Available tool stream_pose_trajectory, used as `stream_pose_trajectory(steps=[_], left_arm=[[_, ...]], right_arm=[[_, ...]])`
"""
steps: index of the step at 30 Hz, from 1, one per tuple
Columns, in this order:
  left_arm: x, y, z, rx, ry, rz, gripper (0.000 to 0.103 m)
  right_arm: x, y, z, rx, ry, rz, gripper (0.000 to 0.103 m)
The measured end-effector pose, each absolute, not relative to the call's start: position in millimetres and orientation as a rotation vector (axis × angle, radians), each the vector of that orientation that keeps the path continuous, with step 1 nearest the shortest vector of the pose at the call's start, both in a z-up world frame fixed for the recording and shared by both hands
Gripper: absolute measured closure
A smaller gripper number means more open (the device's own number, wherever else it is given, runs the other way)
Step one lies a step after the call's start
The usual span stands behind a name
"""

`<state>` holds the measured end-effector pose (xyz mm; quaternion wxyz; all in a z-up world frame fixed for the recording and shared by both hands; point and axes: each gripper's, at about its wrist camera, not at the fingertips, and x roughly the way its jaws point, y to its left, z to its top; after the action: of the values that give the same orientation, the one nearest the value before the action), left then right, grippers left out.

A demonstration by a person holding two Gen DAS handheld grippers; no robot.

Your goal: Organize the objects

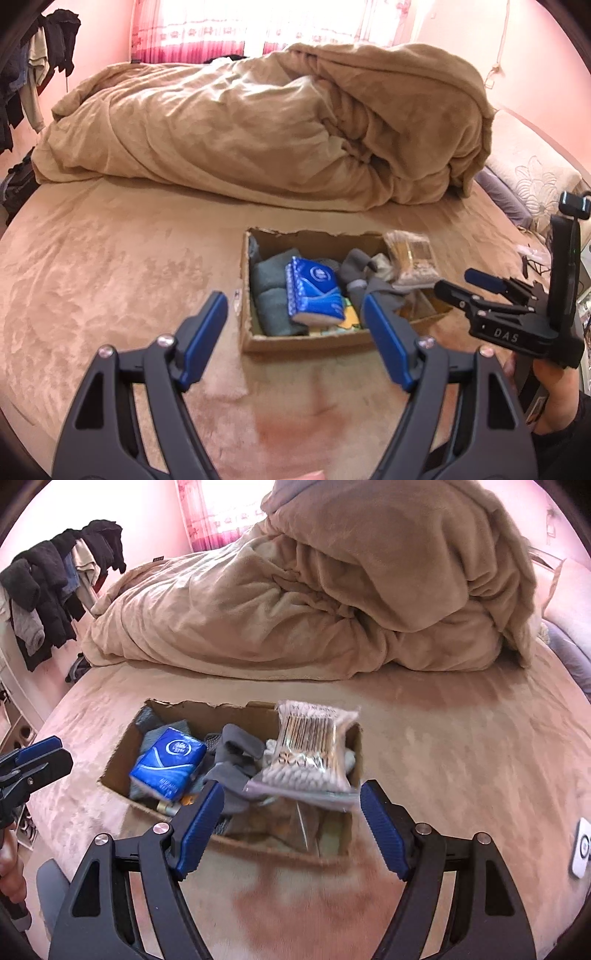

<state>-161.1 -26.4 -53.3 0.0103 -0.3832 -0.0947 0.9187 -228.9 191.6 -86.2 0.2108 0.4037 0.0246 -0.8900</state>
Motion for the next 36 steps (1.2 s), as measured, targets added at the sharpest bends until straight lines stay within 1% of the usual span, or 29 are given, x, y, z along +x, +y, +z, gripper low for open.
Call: stream_pose_trajectory(steps=[11,19,20,21,23,29,32,36], left_arm=[[-108,-13,-33,-1.168,-0.281,2.868,0.025],[-67,2,-26,-1.155,-0.249,2.883,0.025],[-62,4,-26,-1.157,-0.247,2.886,0.023],[-58,5,-26,-1.160,-0.247,2.891,0.016],[-47,5,-28,-1.162,-0.253,2.908,0.008],[-23,5,-37,-1.195,-0.244,2.928,0.008],[-12,4,-41,-1.210,-0.256,2.929,0.008],[0,5,-43,-1.208,-0.241,2.950,0.008]], right_arm=[[-168,202,-52,1.074,0.094,-2.488,0.024],[-130,202,-40,1.037,0.102,-2.496,0.024],[-125,203,-40,1.037,0.101,-2.493,0.024],[-121,204,-40,1.036,0.096,-2.491,0.024],[-111,206,-41,1.037,0.093,-2.492,0.024],[-82,215,-40,1.025,0.089,-2.496,0.023],[-69,219,-38,1.013,0.088,-2.504,0.018],[-54,222,-35,0.982,0.092,-2.520,0.017]])
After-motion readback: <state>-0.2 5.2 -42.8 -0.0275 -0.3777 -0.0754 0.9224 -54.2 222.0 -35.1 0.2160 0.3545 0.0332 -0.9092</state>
